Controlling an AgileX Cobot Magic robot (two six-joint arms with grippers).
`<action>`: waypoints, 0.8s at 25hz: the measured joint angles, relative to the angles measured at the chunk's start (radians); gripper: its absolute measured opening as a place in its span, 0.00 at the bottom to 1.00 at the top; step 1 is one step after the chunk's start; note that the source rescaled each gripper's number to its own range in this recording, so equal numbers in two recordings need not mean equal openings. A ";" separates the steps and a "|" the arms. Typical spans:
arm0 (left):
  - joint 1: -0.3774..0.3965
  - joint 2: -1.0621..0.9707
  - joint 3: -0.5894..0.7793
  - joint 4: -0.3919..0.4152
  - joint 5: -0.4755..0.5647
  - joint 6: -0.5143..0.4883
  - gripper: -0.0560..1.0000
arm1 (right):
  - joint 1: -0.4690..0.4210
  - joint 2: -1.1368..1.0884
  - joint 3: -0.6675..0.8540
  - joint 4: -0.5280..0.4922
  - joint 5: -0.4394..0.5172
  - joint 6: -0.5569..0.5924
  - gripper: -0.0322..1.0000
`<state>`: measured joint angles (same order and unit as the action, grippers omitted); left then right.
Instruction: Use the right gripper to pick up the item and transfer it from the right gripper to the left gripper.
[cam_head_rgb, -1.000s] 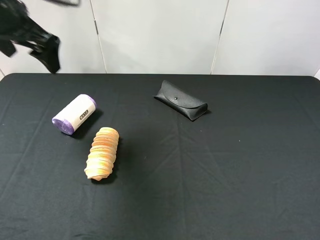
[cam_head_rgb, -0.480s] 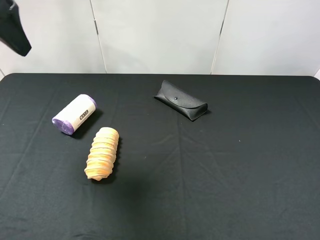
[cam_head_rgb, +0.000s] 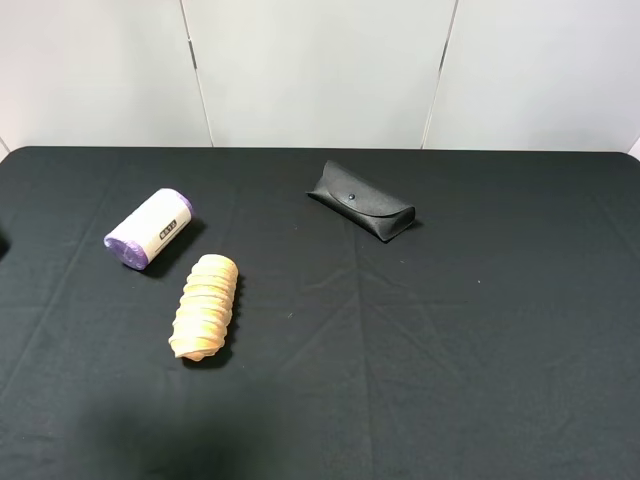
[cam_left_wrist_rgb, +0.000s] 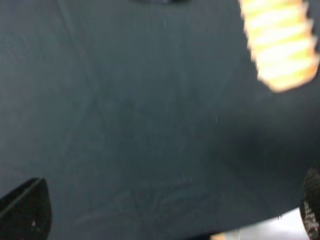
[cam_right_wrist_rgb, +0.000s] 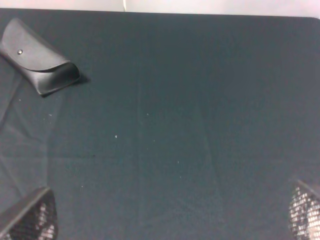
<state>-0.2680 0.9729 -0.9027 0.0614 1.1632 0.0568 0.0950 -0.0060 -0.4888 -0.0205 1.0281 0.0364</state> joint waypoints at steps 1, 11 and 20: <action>0.000 -0.033 0.042 0.000 0.000 0.000 0.99 | 0.000 0.000 0.000 0.000 0.000 0.000 0.99; 0.000 -0.535 0.275 -0.003 -0.001 -0.013 0.99 | 0.000 0.000 0.000 0.000 0.000 0.000 0.99; 0.000 -0.893 0.371 -0.003 -0.012 -0.083 0.98 | 0.000 0.000 0.000 0.000 0.000 0.000 0.99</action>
<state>-0.2680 0.0797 -0.5316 0.0584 1.1514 -0.0266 0.0950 -0.0060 -0.4888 -0.0205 1.0281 0.0364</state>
